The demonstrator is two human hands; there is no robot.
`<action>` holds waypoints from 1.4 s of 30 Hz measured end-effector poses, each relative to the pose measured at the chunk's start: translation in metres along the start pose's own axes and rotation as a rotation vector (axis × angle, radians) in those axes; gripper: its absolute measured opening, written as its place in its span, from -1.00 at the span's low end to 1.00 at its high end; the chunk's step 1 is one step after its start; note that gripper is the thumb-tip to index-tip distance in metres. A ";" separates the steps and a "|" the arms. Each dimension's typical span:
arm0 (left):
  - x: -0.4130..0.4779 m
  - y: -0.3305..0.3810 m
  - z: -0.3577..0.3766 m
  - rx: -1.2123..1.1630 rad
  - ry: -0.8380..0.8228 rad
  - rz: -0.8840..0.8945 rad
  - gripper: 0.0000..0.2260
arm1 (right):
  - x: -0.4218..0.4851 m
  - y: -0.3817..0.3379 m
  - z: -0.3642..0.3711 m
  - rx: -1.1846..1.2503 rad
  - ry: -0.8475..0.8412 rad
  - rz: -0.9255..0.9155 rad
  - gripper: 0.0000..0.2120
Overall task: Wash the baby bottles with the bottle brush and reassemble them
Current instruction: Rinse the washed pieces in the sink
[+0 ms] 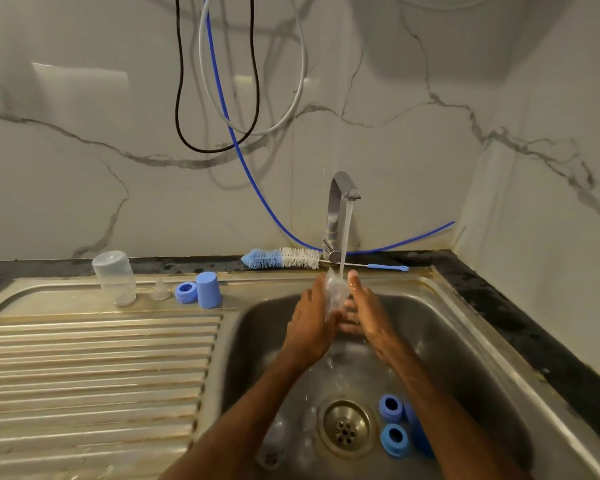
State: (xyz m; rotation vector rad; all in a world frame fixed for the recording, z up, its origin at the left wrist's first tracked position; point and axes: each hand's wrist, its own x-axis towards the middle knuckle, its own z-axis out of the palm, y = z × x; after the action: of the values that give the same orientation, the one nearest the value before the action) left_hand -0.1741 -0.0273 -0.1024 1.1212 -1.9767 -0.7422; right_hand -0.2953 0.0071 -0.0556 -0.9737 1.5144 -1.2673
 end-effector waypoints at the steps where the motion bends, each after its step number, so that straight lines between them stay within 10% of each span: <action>1: 0.000 -0.003 -0.001 0.057 -0.044 -0.007 -0.32 | 0.000 0.000 -0.004 0.020 -0.015 -0.032 -0.55; 5: -0.004 -0.012 0.003 0.133 -0.159 0.036 -0.32 | 0.003 0.011 -0.013 -0.187 -0.039 -0.084 -0.61; 20: -0.009 0.007 -0.006 0.047 0.078 0.198 -0.53 | 0.004 0.017 -0.010 0.714 -0.122 0.418 -0.54; 25: -0.004 -0.008 -0.014 0.094 0.033 0.143 -0.58 | 0.011 0.016 -0.017 0.599 -0.065 0.180 -0.59; 33: -0.004 -0.022 -0.016 0.391 -0.231 -0.067 -0.77 | 0.003 0.027 0.006 -0.408 0.099 -0.235 -0.49; 37: 0.010 -0.011 -0.030 0.146 0.052 -0.079 -0.64 | 0.004 0.025 0.007 -0.299 0.217 -0.213 -0.59; 42: 0.048 0.027 -0.034 0.073 -0.034 -0.056 -0.26 | 0.010 0.024 -0.010 0.196 0.246 0.118 -0.77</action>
State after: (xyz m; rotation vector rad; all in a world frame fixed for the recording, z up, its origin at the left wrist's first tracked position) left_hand -0.1758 -0.0612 -0.0476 1.2195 -2.0221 -0.7273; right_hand -0.3082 0.0045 -0.0800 -0.6107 1.5729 -1.4594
